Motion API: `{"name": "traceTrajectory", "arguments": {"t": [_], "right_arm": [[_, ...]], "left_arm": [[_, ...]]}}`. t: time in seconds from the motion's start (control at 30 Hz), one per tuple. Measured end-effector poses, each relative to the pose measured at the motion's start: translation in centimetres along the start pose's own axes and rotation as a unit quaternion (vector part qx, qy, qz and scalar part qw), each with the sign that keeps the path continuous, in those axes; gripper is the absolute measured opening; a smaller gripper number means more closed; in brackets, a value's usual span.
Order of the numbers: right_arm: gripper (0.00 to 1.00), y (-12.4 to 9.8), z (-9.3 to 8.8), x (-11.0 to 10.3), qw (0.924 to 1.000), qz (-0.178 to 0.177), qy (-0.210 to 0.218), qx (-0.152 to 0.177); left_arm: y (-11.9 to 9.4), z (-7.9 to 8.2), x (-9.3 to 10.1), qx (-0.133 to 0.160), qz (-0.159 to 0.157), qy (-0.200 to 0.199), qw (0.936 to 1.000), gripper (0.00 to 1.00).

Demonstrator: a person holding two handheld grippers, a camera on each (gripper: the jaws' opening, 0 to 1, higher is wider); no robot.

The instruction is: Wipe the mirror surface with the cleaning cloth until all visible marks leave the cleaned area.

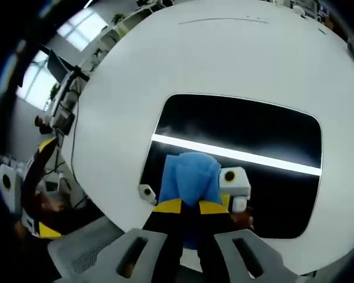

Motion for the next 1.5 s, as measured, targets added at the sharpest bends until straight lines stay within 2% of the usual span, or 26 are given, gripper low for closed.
{"name": "traceTrajectory", "arguments": {"t": [0.5, 1.0, 1.5], "right_arm": [[0.02, -0.1, -1.3, -0.7, 0.9998, 0.016, -0.008, -0.004], [0.02, -0.2, -1.4, -0.7, 0.9997, 0.018, -0.014, -0.007], [0.02, -0.8, -2.1, 1.3, 0.9999, 0.012, -0.001, -0.006]], "left_arm": [[0.3, 0.0, 0.3, -0.005, -0.004, 0.002, 1.0, 0.99], [0.5, 0.1, 0.5, -0.007, -0.007, 0.005, 0.9999, 0.99], [0.9, 0.2, 1.1, -0.008, -0.01, 0.004, 0.9999, 0.99]]}}
Point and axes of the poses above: the point that each gripper's makers call its tool centre point, and the gripper's own axes: y roughly forward along the fingers, x roughly to its right, z roughly out of its top, the point moved 3 cm from there along -y, roughly backward along the fingers, and after that the axes turned 10 degrees about -y, right-handed, at the moved point
